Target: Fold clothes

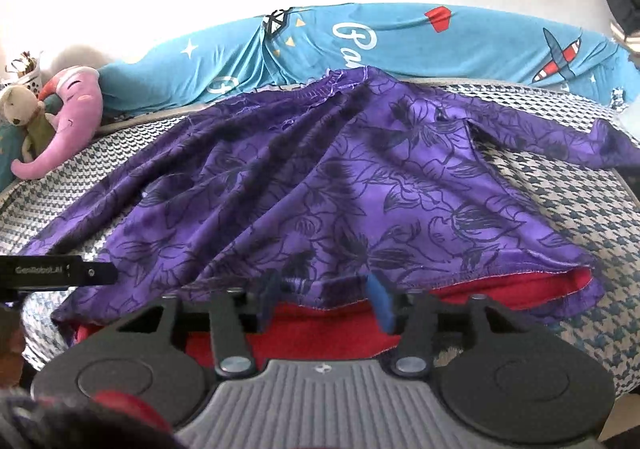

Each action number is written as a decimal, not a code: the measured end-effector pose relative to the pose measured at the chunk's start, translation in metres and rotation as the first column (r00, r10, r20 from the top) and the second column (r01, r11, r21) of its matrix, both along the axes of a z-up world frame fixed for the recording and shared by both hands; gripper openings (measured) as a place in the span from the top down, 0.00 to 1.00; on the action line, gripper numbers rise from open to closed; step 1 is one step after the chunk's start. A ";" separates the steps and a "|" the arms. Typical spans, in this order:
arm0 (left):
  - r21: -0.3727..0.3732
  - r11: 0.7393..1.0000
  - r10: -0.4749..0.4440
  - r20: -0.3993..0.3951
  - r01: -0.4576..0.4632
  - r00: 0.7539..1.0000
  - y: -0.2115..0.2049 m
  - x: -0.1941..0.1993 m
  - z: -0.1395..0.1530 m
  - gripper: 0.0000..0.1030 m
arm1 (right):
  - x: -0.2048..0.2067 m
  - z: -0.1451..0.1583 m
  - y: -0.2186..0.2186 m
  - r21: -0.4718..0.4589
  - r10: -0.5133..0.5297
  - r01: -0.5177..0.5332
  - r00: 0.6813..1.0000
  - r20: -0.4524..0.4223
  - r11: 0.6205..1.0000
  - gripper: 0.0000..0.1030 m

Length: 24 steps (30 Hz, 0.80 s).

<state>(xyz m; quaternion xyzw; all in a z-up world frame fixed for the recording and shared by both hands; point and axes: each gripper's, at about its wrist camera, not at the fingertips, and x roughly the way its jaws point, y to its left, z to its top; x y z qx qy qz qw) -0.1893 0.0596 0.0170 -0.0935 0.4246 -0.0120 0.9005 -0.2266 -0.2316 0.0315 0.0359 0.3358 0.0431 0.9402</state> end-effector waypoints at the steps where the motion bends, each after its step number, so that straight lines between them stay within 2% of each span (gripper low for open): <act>1: -0.001 1.000 -0.004 0.000 0.004 1.000 -0.001 0.000 0.000 0.03 | 0.001 -0.002 0.001 0.001 0.000 0.000 1.000 -0.003 1.000 0.51; 5: -0.005 1.000 -0.014 -0.002 0.014 1.000 -0.003 -0.001 0.000 0.03 | 0.007 -0.007 0.005 -0.003 -0.008 0.008 1.000 -0.012 1.000 0.52; 7: -0.006 1.000 -0.014 -0.006 0.014 1.000 -0.003 0.000 -0.001 0.03 | 0.011 -0.011 0.007 -0.011 -0.015 0.015 0.999 -0.028 1.000 0.57; 9: -0.003 1.000 -0.014 -0.010 0.014 1.000 -0.003 0.001 -0.002 0.03 | 0.016 -0.015 0.007 -0.004 -0.026 0.026 0.998 -0.052 1.000 0.75; 12: 0.000 1.000 -0.008 -0.014 0.008 1.000 -0.003 0.002 -0.004 0.03 | 0.020 -0.020 0.004 0.010 -0.046 0.047 0.996 -0.076 0.999 0.89; 16: 0.008 1.000 0.019 -0.016 -0.019 1.000 0.003 0.003 -0.004 0.03 | 0.015 -0.015 -0.001 0.016 -0.064 0.065 0.995 -0.075 0.998 0.93; 20: 0.004 0.996 0.093 -0.010 -0.093 0.996 0.019 0.003 -0.001 0.03 | -0.007 -0.002 0.000 -0.089 -0.078 0.072 0.995 -0.057 0.993 0.94; 22: 0.010 0.991 0.133 -0.016 -0.133 0.991 0.027 0.004 -0.001 0.02 | -0.016 -0.003 0.001 -0.120 -0.080 0.070 0.993 -0.082 0.990 0.95; 24: 0.007 0.987 0.159 -0.021 -0.159 0.987 0.034 0.005 0.000 0.02 | -0.023 -0.010 0.000 -0.162 -0.127 0.108 0.985 -0.114 0.981 0.97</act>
